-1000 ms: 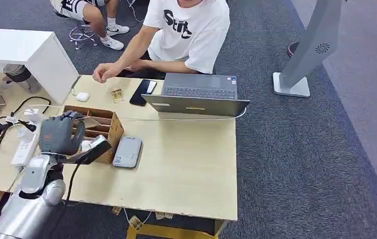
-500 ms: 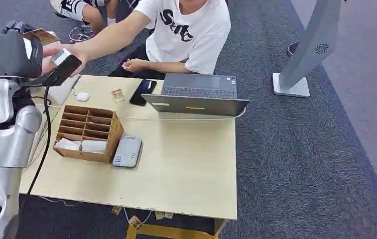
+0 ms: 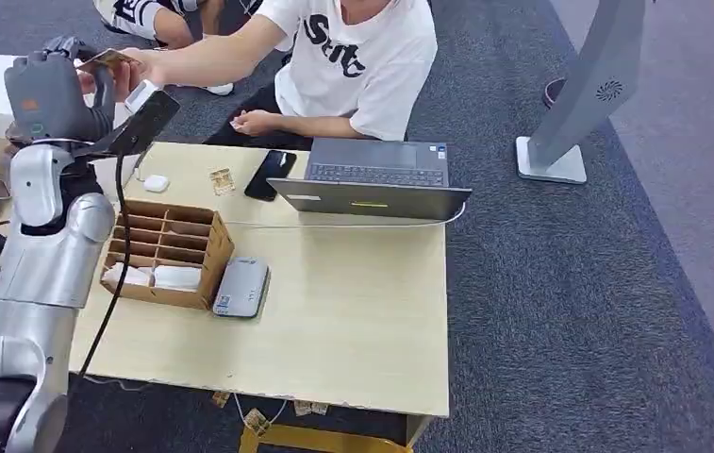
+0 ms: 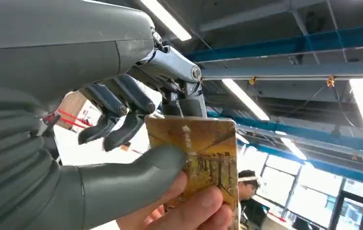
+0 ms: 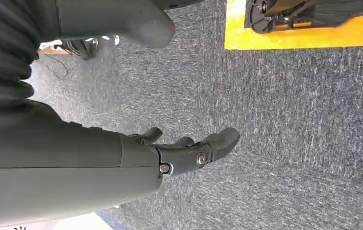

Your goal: Pass the card to the sensor for recognition and then transmit it.

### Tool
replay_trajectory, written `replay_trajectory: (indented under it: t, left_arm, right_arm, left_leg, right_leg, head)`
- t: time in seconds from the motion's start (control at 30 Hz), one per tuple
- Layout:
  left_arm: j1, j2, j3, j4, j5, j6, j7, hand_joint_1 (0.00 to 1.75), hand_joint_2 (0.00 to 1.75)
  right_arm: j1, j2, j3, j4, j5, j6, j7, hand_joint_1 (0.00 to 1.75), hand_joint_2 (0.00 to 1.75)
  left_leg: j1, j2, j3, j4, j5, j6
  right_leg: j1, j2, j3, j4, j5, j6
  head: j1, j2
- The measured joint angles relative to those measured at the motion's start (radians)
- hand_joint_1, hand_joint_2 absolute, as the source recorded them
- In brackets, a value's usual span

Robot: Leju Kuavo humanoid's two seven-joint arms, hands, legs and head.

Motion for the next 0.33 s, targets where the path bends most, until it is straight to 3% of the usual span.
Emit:
replay_trajectory:
  t: [0.23, 0.33]
  left_arm:
    - [0.014, -0.023, 0.000, -0.003, 0.105, -0.003, -0.032, 0.00, 1.75]
    - [0.089, -0.024, 0.000, -0.061, 0.175, 0.011, -0.085, 0.00, 1.75]
  right_arm:
    - [0.000, 0.000, -0.002, 0.000, 0.003, 0.006, -0.003, 0.00, 1.75]
    - [0.001, 0.002, -0.011, 0.000, 0.002, 0.003, -0.005, 0.00, 1.75]
  left_leg:
    - [0.000, 0.000, -0.001, 0.000, 0.000, 0.000]
    - [0.000, 0.000, -0.001, 0.000, 0.000, 0.000]
  right_leg:
    - [0.000, 0.000, 0.000, 0.000, 0.000, 0.000]
    - [0.000, 0.000, 0.000, 0.000, 0.000, 0.000]
  head:
    - [0.000, 0.000]
    - [0.000, 0.000]
